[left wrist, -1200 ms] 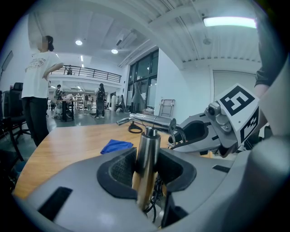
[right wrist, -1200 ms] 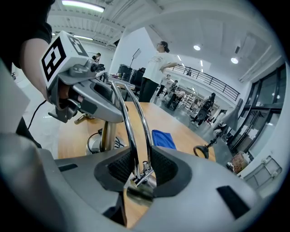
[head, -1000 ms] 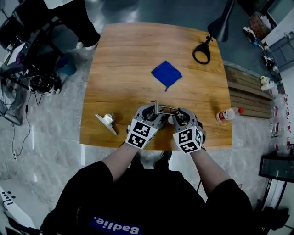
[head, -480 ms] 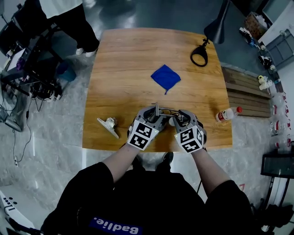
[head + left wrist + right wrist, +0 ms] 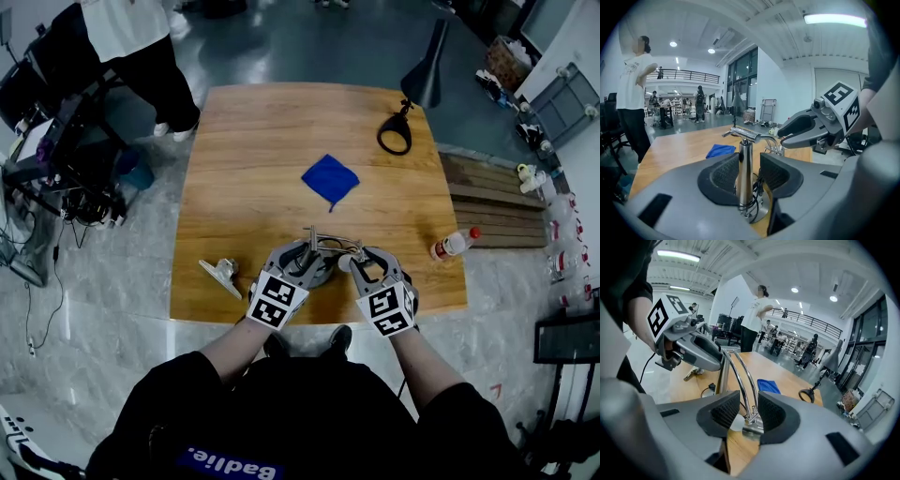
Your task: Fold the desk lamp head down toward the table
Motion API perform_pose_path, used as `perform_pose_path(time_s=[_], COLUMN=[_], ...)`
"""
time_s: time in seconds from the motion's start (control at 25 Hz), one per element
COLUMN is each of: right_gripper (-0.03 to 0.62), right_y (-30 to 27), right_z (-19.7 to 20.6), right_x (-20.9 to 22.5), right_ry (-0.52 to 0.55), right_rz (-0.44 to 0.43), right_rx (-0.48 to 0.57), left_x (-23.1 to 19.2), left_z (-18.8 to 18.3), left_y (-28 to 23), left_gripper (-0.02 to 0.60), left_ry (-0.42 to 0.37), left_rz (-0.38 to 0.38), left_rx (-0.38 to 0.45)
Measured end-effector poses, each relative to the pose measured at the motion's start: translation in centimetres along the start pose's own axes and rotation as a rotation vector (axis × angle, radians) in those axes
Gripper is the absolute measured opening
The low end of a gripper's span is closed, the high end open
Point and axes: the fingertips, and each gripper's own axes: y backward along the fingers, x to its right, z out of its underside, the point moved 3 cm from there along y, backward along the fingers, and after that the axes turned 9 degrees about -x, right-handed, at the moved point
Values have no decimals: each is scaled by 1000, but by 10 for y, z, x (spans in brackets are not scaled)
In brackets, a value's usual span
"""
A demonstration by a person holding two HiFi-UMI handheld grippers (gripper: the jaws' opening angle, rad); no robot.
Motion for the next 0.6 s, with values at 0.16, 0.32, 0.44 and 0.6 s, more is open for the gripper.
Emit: perform_pose_path(time_s=[0.16, 0.32, 0.44, 0.6], right_gripper=[107, 107, 107, 106], right_y=[16, 37, 53, 79], right_z=[-8, -22, -39, -62], right_x=[-6, -13, -22, -32], right_ry=[-111, -238, -296, -331], right_rz=[-40, -111, -176, -267], right_rx=[63, 145, 229, 316], left_x=[6, 20, 32, 42], left_z=[-5, -27, -44, -61], left_y=[23, 52, 78, 109], left_gripper=[132, 132, 132, 132], left_ry=[15, 30, 29, 42], left_rz=[-1, 15, 35, 58], left_rx=[38, 113, 179, 251])
